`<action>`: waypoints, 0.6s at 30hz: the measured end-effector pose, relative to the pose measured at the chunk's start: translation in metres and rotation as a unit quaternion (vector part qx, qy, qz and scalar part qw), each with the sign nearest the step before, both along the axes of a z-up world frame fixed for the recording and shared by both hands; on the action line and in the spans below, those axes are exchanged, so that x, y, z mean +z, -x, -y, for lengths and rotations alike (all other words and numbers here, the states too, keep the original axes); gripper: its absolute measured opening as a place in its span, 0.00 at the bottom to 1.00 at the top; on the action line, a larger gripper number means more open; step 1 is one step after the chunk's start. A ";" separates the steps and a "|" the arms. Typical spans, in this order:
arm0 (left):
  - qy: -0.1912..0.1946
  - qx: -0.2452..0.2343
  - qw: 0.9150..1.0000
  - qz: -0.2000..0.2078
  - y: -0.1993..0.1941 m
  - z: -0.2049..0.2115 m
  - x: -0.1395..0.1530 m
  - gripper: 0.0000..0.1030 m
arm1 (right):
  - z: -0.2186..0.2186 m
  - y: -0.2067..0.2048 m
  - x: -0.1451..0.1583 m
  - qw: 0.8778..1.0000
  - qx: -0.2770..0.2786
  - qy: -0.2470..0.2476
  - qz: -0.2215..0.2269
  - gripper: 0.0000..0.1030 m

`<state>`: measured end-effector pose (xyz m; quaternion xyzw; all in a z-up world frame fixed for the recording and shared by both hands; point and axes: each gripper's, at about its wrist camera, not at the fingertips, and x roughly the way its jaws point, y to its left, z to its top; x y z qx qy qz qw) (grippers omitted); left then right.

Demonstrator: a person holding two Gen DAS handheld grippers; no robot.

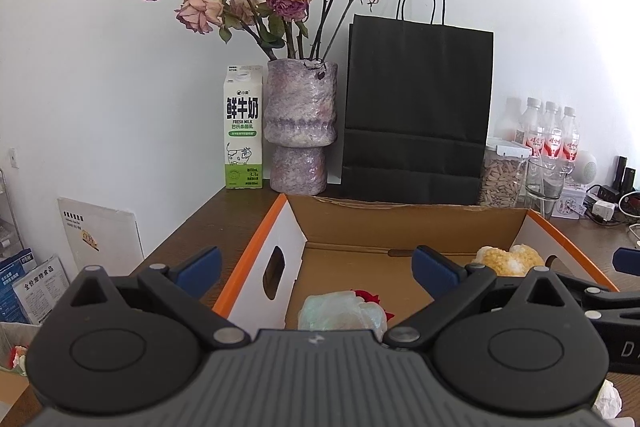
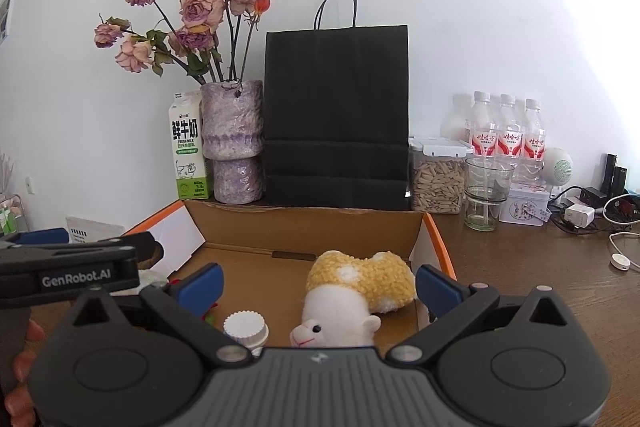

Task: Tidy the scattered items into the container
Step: 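Withdraw both grippers from the box toward the table items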

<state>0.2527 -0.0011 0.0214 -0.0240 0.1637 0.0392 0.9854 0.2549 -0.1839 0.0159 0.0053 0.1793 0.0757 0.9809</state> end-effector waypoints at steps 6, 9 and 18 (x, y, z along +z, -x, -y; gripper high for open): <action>-0.008 0.004 1.000 0.016 0.009 0.000 -0.004 1.00 | 0.002 0.005 0.000 1.000 0.000 0.000 0.004 1.00; -0.007 0.000 1.000 0.022 0.014 0.000 -0.003 1.00 | 0.003 0.009 0.001 1.000 0.000 -0.001 0.008 1.00; -0.010 -0.016 0.998 0.054 0.054 -0.001 0.008 1.00 | 0.005 0.044 0.015 0.999 0.007 0.011 0.040 1.00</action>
